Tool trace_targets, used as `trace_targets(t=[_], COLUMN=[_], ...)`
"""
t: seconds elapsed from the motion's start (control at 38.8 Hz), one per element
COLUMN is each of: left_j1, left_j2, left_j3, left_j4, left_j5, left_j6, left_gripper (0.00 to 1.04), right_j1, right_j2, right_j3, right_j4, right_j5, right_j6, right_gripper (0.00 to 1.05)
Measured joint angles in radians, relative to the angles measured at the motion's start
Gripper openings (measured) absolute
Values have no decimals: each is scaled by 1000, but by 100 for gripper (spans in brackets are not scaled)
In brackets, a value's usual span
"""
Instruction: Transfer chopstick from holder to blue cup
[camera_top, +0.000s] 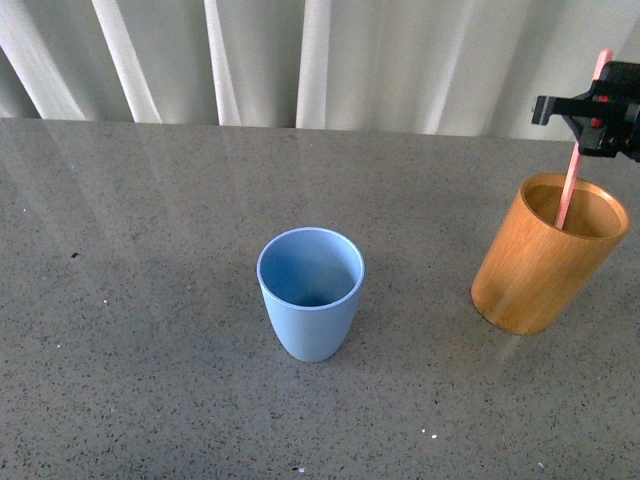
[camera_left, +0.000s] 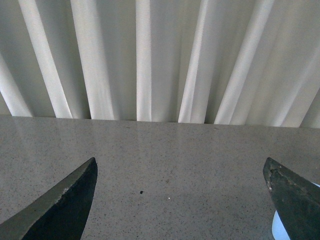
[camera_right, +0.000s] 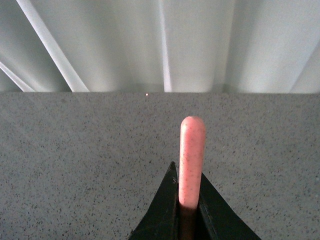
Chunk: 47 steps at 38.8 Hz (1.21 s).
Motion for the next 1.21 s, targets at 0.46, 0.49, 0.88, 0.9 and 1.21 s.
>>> trace_targets(t=[0.46,0.49,0.88,0.9,1.21], left_j1=[0,0,0,0,0], left_j2=[0,0,0,0,0], left_j3=[0,0,0,0,0], left_j4=[0,0,0,0,0], left_j5=[0,0,0,0,0], left_j6=[0,0,0,0,0], left_gripper=[98,98,98,98,98], right_j1=[76,91,372,383,418], right_j2=[-309,-335,-412,-398,-268], right_j3=[52,69,106,101,94], right_j4=[-32,-42,-146,-143,-127], right_j5=[-1,-18,-78,-77,-83], right_j6=[-141,-140,-30,-26,-5], right_gripper=[2,2,2,2,2])
